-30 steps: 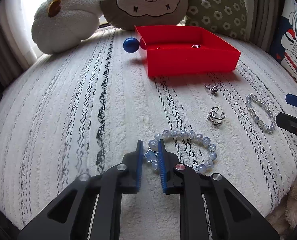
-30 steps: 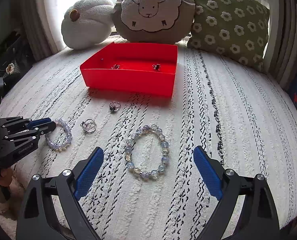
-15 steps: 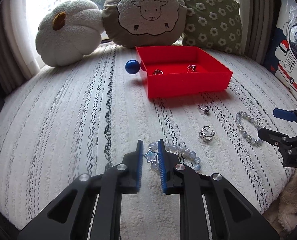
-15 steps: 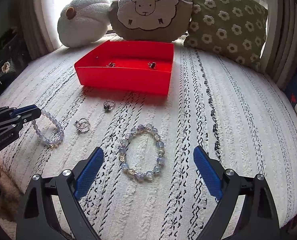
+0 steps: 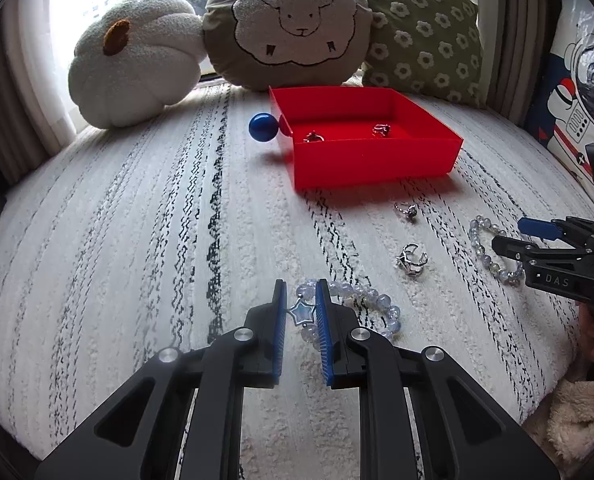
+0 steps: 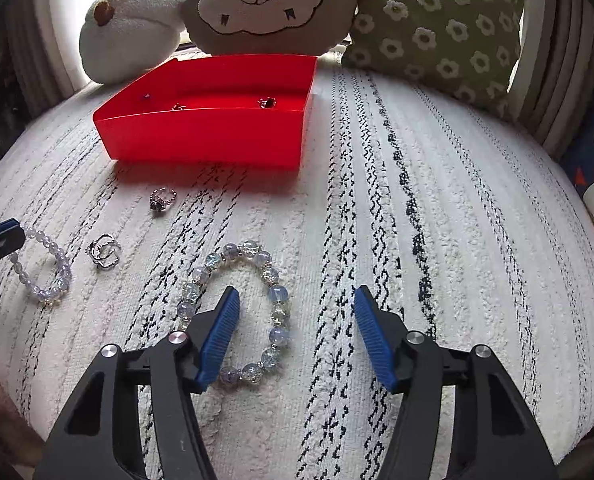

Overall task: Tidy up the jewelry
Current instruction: 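Close the right tool on the clear bead bracelet while the left tool holds its bracelet, then lift both bracelets and carry them over the red tray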

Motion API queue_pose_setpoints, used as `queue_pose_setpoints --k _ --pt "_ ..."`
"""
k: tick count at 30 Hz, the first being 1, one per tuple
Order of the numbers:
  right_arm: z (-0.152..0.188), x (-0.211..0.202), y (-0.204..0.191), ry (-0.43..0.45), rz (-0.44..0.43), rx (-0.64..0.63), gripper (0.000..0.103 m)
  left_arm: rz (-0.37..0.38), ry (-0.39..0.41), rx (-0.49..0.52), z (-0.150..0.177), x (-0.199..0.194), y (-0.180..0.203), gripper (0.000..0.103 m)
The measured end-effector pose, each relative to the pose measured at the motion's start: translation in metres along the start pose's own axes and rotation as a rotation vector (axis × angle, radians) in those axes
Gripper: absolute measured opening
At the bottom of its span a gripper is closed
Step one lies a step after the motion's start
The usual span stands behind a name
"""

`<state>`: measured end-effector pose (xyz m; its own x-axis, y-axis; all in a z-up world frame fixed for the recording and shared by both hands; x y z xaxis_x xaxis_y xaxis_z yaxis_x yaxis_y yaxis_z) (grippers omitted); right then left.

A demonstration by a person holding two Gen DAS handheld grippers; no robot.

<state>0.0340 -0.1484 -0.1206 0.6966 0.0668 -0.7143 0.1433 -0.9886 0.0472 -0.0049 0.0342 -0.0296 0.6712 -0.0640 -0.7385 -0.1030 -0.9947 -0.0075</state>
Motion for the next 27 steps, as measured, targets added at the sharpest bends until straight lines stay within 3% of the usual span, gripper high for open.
queue_pose_setpoints --k 5,9,18,27 --pt "0.002 -0.002 -0.008 0.002 -0.062 -0.024 0.027 -0.003 -0.004 0.000 0.001 0.001 0.000 0.014" --pt "0.003 -0.004 -0.010 0.003 -0.044 -0.036 0.010 -0.006 -0.008 0.002 0.001 0.003 0.000 0.014" --pt "0.004 -0.010 -0.005 0.014 -0.063 -0.013 0.009 -0.011 -0.012 0.004 0.001 0.005 0.000 0.014" --pt "-0.013 -0.061 -0.011 0.130 -0.125 -0.031 0.009 0.010 0.041 0.037 -0.013 -0.027 0.011 0.014"
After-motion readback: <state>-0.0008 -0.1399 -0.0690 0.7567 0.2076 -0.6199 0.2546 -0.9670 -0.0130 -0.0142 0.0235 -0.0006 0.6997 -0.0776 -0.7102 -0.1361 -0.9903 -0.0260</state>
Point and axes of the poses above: each gripper's, at about its wrist camera, not at the fingertips, and x roughly the way its jaws point, y to its right, z to its underside, the point moved 2 cm from there along x, roughly the way its jaws point
